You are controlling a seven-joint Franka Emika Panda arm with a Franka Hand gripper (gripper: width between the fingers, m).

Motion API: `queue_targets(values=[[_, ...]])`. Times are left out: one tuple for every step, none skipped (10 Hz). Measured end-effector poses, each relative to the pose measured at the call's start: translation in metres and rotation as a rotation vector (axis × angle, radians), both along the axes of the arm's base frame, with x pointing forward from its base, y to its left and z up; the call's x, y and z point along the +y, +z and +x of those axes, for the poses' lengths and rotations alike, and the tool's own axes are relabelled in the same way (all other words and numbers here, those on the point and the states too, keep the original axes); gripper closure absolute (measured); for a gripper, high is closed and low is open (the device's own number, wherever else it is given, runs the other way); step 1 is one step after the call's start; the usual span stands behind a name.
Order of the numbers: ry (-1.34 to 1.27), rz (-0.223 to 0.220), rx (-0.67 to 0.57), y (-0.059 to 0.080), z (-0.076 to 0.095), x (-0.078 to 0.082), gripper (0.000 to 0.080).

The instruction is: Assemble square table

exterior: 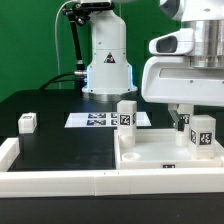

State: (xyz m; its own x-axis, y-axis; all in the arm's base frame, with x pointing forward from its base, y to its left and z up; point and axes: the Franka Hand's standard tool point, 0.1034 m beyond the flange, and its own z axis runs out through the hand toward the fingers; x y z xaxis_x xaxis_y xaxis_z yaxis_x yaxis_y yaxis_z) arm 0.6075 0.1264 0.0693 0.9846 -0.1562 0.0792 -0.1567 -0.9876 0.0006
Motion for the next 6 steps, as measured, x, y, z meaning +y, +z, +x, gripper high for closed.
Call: queue_targets(values=[[0.072,-0.006,0.001,0.0003,0.0003,-0.0006,0.0151],[0.121,-0.01,0.001,0.0002,0.0006,-0.0025,0.0151],[0.18,-0.016,0.002,0.0002,0.0009,-0.0037,0.0151],[0.186,-0.018,0.002,0.0003,0.0006,-0.0022,0.0151],[0.183,-0.018,0.002,0.0001,0.0006,-0.0025,0.0151],[0.182,-0.018,0.003,0.0,0.0007,-0.0031,0.0264]])
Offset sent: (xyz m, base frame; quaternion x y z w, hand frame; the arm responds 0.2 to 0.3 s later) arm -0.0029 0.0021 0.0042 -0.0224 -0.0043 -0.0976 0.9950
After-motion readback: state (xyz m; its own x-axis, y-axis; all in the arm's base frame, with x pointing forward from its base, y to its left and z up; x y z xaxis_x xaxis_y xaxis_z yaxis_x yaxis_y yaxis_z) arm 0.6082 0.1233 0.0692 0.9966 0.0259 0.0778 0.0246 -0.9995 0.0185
